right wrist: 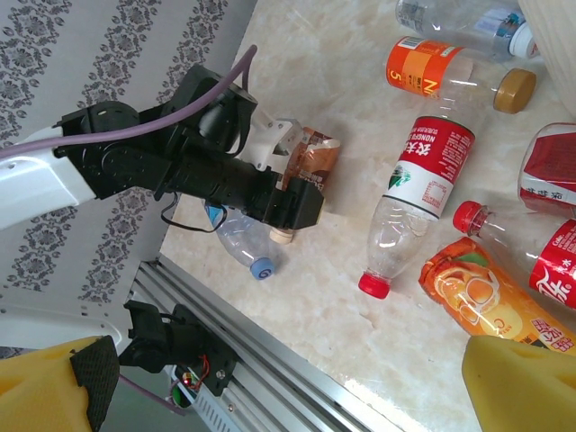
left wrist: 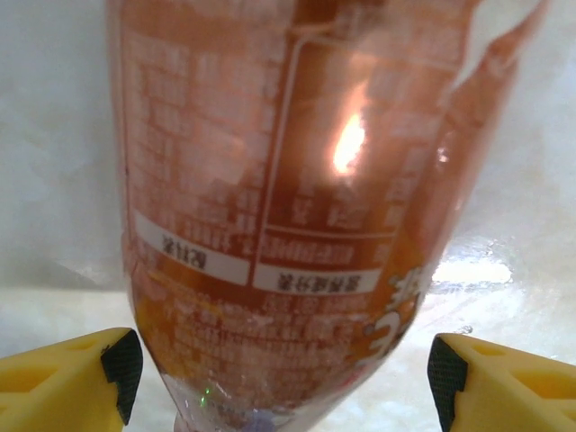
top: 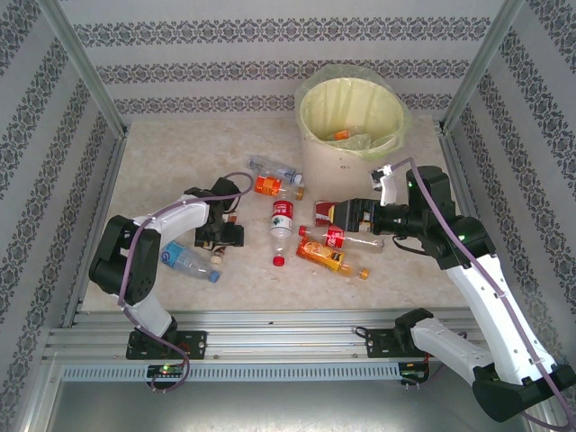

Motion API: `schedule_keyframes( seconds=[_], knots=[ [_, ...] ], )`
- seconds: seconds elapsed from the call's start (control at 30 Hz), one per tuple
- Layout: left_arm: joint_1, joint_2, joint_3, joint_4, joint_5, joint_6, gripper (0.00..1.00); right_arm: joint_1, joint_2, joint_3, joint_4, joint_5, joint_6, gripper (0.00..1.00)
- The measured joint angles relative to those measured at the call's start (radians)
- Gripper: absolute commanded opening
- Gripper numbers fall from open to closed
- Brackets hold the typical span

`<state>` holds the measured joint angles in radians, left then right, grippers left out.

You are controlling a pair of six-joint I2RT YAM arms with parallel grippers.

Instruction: Put the plastic bottles in the bin

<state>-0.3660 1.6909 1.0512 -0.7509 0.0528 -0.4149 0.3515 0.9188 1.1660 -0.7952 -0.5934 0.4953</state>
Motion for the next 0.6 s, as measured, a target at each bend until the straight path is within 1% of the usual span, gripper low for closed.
schedule_keyframes(
  seconds=[0.27,0.43,0.53,0.6],
  knots=[
    [0.0,0.003,-0.021,0.0,0.018,0.0,0.7,0.0,0.0,-0.01,0.001,0.0,0.0,0.98],
    [0.0,0.003,-0.025,0.0,0.026,0.0,0.61,0.0,0.0,-0.01,0.001,0.0,0.0,0.98],
    [0.0,0.003,-0.025,0.0,0.031,-0.001,0.53,0.0,0.0,-0.011,0.001,0.0,0.0,0.98],
    [0.0,0.003,-0.025,0.0,0.037,0.0,0.51,0.0,0.0,-0.011,0.002,0.0,0.001,0.98]
  ],
)
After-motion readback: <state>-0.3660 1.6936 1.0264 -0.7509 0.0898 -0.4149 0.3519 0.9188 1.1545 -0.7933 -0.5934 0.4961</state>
